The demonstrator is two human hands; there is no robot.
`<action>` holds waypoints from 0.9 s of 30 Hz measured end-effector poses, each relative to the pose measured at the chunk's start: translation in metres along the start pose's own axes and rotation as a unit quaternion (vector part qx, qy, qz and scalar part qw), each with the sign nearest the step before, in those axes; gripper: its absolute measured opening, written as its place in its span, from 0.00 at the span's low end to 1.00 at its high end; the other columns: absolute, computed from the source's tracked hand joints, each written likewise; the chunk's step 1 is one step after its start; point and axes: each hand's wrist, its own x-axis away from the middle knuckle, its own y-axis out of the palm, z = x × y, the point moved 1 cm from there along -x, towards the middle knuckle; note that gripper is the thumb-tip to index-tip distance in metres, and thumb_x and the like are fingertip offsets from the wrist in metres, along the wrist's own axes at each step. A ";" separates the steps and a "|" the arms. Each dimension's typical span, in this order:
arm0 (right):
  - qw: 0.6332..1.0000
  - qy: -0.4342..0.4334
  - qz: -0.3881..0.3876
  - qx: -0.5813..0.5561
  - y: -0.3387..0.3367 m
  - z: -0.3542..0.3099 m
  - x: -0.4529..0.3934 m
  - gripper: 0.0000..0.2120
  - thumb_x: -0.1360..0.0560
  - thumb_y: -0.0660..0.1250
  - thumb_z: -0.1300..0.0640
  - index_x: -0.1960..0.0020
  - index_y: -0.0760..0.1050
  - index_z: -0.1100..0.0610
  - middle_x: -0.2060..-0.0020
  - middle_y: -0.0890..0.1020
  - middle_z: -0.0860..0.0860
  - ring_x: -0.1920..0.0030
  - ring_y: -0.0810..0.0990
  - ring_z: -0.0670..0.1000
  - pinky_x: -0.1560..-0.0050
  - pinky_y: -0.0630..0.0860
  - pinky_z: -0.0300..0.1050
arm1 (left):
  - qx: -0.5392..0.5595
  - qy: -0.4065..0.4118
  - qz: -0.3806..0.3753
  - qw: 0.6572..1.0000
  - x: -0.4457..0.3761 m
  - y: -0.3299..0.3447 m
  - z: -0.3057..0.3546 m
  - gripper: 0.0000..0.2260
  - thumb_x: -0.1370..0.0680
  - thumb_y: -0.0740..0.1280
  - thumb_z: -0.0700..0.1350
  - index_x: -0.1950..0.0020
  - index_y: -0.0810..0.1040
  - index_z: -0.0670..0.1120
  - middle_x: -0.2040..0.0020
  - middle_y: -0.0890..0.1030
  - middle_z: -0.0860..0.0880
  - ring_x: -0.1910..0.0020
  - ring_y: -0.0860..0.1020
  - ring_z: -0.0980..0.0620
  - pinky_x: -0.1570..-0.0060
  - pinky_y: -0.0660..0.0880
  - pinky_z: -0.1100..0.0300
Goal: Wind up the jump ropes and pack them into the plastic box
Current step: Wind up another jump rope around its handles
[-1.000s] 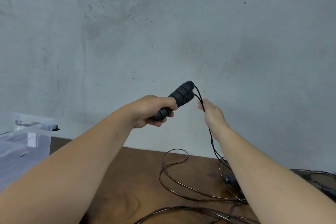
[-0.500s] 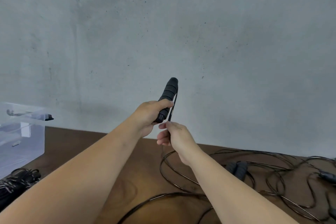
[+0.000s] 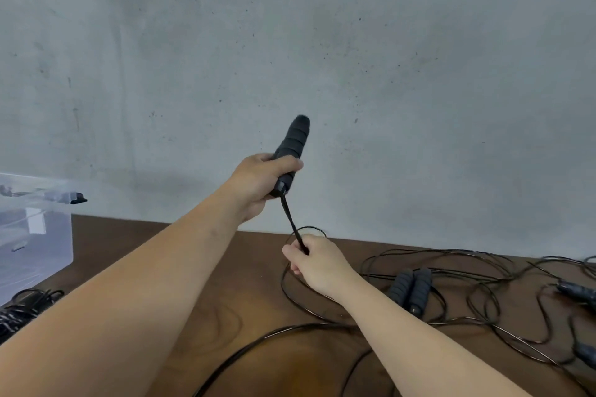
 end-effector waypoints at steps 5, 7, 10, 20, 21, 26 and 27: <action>0.997 -0.058 0.045 0.002 -0.016 -0.003 0.001 0.13 0.19 0.58 0.44 0.52 0.76 0.50 0.64 0.80 0.45 0.62 0.78 0.47 0.56 0.75 0.45 | -0.139 0.078 -0.021 0.987 0.002 -0.015 0.036 0.13 0.29 0.74 0.41 0.45 0.78 0.42 0.62 0.78 0.48 0.67 0.76 0.51 0.70 0.71 0.62; 0.993 -0.105 0.042 0.023 -0.021 -0.011 0.006 0.10 0.19 0.58 0.42 0.48 0.75 0.46 0.59 0.81 0.42 0.57 0.79 0.43 0.54 0.74 0.41 | -0.226 0.095 0.007 0.969 0.001 -0.025 0.036 0.14 0.30 0.74 0.42 0.46 0.78 0.45 0.60 0.78 0.49 0.65 0.76 0.51 0.68 0.72 0.60; 0.982 -0.167 0.035 0.080 -0.033 -0.026 0.016 0.10 0.18 0.59 0.44 0.50 0.76 0.47 0.67 0.78 0.45 0.65 0.75 0.44 0.60 0.72 0.43 | -0.328 0.103 0.022 0.939 0.004 -0.042 0.021 0.13 0.30 0.73 0.41 0.47 0.77 0.47 0.61 0.78 0.49 0.68 0.75 0.51 0.70 0.72 0.60; 0.985 -0.146 -0.018 0.085 -0.107 -0.068 0.011 0.02 0.30 0.76 0.53 0.58 0.86 0.49 0.63 0.85 0.43 0.61 0.81 0.40 0.57 0.73 0.32 | -0.343 0.008 -0.265 0.901 0.037 -0.049 -0.012 0.22 0.30 0.73 0.44 0.37 0.76 0.56 0.50 0.83 0.50 0.58 0.81 0.50 0.59 0.77 0.57; 0.987 -0.146 -0.017 0.066 -0.114 -0.073 0.010 0.02 0.31 0.77 0.54 0.58 0.86 0.51 0.64 0.85 0.43 0.63 0.80 0.39 0.59 0.73 0.31 | -0.340 0.006 -0.287 0.895 0.041 -0.047 -0.010 0.24 0.31 0.72 0.46 0.36 0.75 0.57 0.46 0.83 0.51 0.53 0.81 0.49 0.53 0.78 0.55; 0.981 -0.140 -0.095 0.093 -0.112 -0.088 0.001 0.06 0.35 0.80 0.56 0.59 0.86 0.52 0.63 0.86 0.46 0.60 0.82 0.42 0.53 0.76 0.36 | -0.447 0.008 -0.335 0.830 0.054 -0.034 -0.003 0.22 0.32 0.74 0.50 0.39 0.76 0.56 0.49 0.82 0.52 0.49 0.81 0.49 0.49 0.77 0.53; 0.980 -0.141 -0.109 0.092 -0.108 -0.091 -0.001 0.07 0.35 0.80 0.56 0.59 0.86 0.52 0.63 0.86 0.46 0.61 0.81 0.41 0.55 0.75 0.35 | -0.457 0.008 -0.340 0.822 0.055 -0.031 -0.003 0.19 0.31 0.75 0.48 0.41 0.77 0.57 0.52 0.82 0.53 0.53 0.81 0.51 0.53 0.78 0.56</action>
